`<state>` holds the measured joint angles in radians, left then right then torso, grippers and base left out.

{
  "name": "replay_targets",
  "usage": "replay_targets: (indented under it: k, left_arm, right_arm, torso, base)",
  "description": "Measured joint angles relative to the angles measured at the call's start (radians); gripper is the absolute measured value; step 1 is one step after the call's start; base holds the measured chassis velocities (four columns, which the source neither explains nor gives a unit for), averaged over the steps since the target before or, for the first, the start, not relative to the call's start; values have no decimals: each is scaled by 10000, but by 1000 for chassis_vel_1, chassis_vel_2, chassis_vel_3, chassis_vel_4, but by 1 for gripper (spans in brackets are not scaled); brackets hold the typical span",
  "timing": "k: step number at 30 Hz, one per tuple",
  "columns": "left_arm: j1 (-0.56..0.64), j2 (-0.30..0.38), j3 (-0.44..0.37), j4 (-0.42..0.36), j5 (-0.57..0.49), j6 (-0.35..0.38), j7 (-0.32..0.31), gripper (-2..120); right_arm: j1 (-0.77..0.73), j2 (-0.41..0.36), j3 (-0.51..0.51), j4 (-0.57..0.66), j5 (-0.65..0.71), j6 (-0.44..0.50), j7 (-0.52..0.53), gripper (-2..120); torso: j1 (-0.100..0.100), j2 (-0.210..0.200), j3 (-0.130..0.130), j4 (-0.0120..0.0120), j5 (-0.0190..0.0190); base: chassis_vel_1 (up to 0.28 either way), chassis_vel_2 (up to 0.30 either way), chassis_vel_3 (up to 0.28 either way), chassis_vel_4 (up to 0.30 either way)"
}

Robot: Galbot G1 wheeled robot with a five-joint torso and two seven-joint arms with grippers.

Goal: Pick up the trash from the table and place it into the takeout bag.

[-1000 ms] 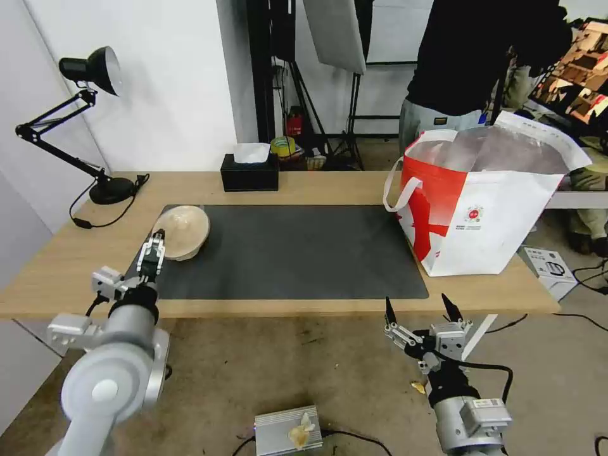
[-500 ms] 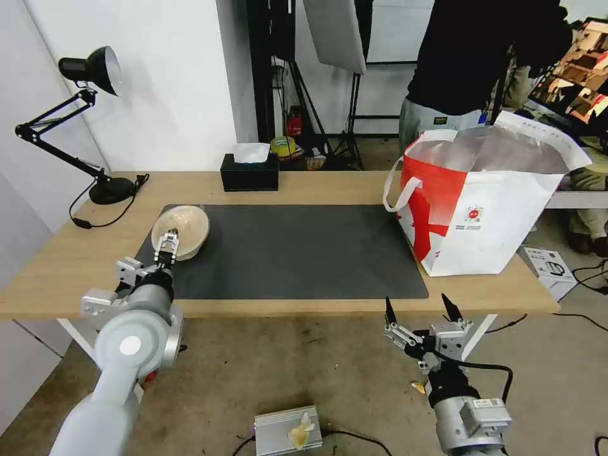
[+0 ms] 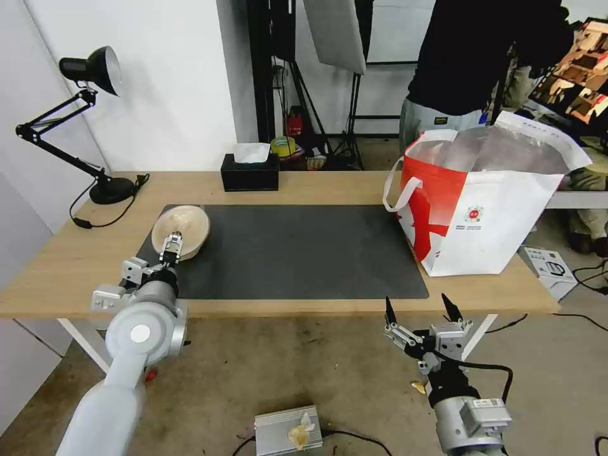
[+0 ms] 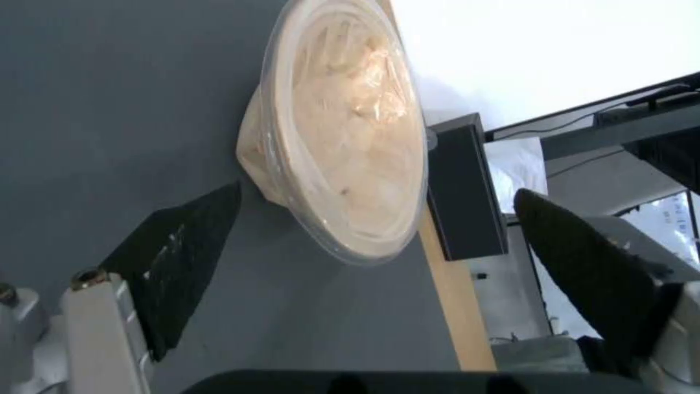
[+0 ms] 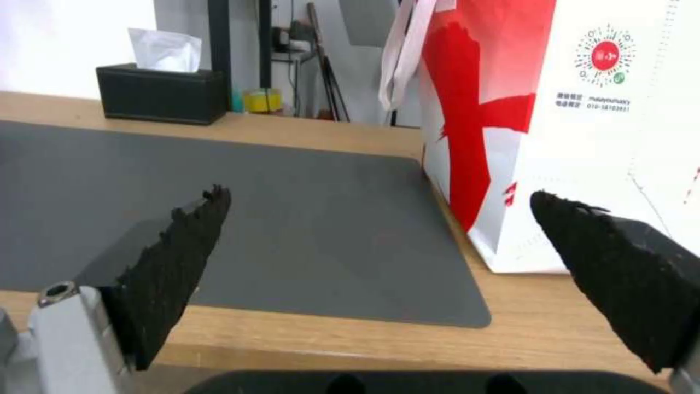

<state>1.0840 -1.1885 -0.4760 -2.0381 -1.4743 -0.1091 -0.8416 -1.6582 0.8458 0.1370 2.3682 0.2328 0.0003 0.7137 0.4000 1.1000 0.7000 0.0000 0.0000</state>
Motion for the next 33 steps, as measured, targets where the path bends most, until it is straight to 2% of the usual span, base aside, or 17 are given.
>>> replay_targets:
  k: [16, 33]
  left_arm:
    - [-704, -215, 134, 763, 300, 791, -22, 100]
    - [-1581, -428, 409, 1641, 405, 877, -407, 100]
  right_arm:
    - [0, 0, 0, 0, 0, 0, 0, 100]
    - [0, 0, 0, 0, 0, 0, 0, 100]
  torso:
    - [0, 0, 0, 0, 0]
    - [1, -1, 0, 0, 0]
  base:
    - [0, 0, 0, 0]
    - [0, 0, 0, 0]
